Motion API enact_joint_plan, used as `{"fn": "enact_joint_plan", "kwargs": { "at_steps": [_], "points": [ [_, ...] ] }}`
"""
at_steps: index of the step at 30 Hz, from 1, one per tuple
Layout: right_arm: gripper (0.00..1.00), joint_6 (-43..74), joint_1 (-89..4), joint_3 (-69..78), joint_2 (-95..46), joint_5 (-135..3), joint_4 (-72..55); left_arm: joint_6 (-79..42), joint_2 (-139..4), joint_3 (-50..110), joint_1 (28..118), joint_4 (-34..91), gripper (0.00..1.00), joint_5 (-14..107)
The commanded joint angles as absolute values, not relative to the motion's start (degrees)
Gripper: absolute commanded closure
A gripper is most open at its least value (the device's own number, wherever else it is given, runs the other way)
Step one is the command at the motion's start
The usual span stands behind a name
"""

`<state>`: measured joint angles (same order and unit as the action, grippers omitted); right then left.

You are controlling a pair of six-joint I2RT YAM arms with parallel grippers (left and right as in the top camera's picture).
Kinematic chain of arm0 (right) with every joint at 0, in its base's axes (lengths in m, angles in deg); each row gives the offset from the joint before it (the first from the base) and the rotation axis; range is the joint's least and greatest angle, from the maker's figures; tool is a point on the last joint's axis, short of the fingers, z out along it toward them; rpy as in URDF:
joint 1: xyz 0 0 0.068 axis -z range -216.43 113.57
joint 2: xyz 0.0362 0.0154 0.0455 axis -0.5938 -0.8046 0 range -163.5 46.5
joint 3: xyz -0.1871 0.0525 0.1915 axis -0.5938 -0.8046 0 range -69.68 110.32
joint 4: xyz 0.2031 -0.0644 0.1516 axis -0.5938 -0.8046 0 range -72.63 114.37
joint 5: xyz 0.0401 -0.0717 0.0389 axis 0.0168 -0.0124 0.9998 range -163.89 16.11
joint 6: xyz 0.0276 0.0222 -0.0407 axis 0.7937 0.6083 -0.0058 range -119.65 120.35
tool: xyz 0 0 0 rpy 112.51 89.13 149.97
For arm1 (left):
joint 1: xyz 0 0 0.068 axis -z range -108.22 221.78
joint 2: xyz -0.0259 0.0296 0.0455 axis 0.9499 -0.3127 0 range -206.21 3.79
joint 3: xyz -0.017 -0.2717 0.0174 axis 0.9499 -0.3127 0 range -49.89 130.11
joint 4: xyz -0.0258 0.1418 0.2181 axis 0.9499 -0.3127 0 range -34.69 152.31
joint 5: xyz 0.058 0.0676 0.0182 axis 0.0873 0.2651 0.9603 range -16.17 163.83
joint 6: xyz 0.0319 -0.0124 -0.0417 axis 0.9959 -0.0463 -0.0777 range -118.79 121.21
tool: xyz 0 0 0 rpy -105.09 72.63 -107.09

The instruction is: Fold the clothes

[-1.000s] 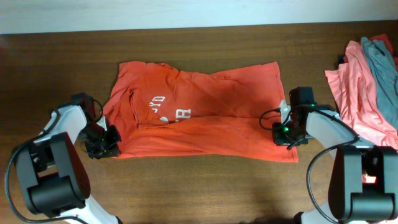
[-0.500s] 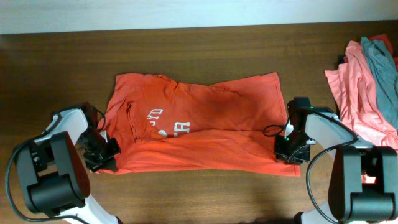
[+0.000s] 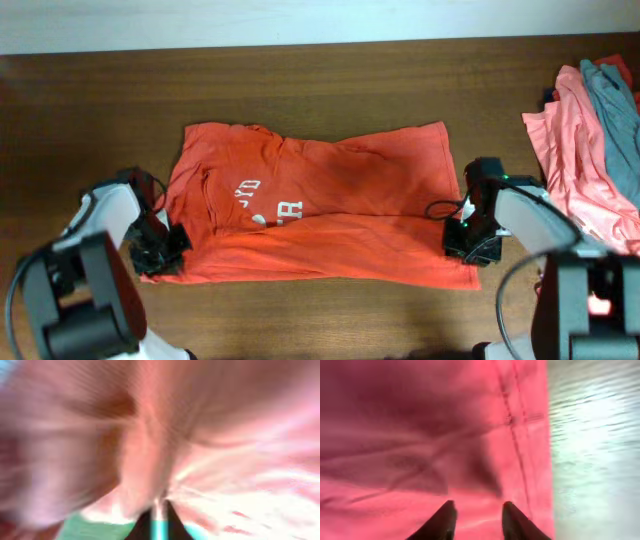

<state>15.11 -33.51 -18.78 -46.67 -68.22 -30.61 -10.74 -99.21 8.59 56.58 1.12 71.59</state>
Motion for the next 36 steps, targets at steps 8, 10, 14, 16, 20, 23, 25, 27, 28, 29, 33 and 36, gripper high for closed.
{"fn": "enact_joint_plan", "kwargs": {
  "at_steps": [8,10,14,16,20,23,25,27,28,29,33,36],
  "points": [
    [0.42,6.28,-33.40,-6.28,-28.17,-68.09,-30.98,-7.98,-75.91,12.54,56.12,11.17,0.45,65.71],
    [0.41,4.84,-33.40,-6.26,-27.78,-68.09,-31.25,-6.37,-76.50,14.45,56.14,14.39,0.45,61.12],
    [0.41,2.39,-33.40,-6.26,-27.85,-68.09,-33.10,-2.21,-84.74,25.02,56.77,17.62,0.41,55.02],
    [0.41,2.24,-33.40,-6.26,-27.85,-68.11,-33.02,1.28,-91.72,32.65,57.71,16.46,0.37,51.98],
    [0.40,2.24,-33.40,-6.26,-27.85,-68.11,-33.15,3.03,-105.81,46.75,58.68,12.24,0.27,51.50],
    [0.40,2.24,-33.40,-6.28,-27.85,-68.11,-33.32,4.28,-115.89,54.88,58.65,11.04,0.27,49.06],
    [0.40,2.22,-33.40,-6.30,-27.87,-68.13,-33.32,4.34,-120.26,57.50,58.65,11.15,0.27,48.49],
    [0.40,2.04,-33.40,-6.30,-27.89,-68.13,-33.34,4.89,-125.07,59.73,58.65,11.76,0.28,48.18],
    [0.40,2.04,-33.40,-6.30,-27.91,-68.13,-33.34,5.42,-126.25,60.08,58.65,12.16,0.28,47.70],
    [0.41,2.04,-33.40,-6.30,-27.91,-68.13,-33.34,5.63,-127.54,60.17,58.65,12.86,0.28,47.44],
    [0.40,2.04,-33.40,-6.37,-27.91,-68.16,-33.34,5.63,-130.97,60.17,58.61,15.94,0.28,47.02],
    [0.40,2.04,-33.40,-6.39,-27.91,-68.37,-33.47,5.61,-131.39,60.15,58.61,18.25,0.31,45.41]
  ]
}}
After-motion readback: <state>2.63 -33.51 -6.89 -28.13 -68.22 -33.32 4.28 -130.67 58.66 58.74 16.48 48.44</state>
